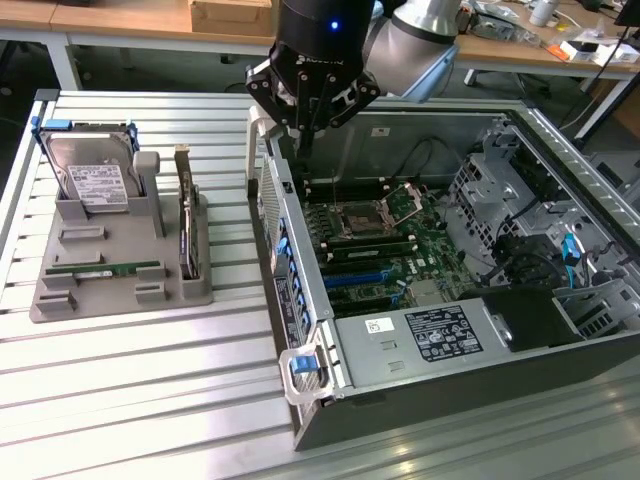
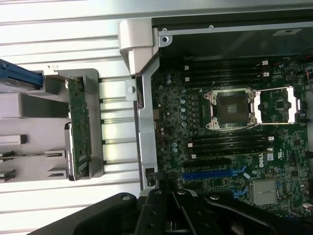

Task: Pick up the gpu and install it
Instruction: 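Reach for the gpu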

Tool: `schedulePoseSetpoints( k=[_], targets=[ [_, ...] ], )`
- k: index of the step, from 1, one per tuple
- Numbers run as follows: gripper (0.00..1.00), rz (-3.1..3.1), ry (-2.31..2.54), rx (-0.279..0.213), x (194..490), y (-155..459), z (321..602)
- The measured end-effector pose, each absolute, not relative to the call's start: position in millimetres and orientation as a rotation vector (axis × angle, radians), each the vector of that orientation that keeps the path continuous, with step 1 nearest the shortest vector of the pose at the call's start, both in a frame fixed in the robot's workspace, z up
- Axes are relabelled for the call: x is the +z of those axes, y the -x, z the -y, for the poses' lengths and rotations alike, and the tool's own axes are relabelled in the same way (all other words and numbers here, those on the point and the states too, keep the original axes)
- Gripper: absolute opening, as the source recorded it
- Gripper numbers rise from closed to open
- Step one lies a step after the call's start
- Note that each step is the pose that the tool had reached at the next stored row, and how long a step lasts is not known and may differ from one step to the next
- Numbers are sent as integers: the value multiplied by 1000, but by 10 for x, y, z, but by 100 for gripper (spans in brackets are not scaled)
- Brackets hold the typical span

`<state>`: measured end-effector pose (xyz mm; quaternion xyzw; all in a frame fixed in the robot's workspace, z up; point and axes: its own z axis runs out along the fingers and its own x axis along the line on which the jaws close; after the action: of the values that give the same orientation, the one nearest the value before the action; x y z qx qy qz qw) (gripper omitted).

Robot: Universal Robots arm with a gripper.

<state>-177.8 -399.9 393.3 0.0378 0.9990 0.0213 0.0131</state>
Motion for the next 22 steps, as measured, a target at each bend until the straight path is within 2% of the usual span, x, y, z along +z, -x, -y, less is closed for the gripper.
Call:
schedulePoseSetpoints(
  k=[22],
  targets=[
    [11,-3112,-118,66,3933,1922,4009]
  ],
)
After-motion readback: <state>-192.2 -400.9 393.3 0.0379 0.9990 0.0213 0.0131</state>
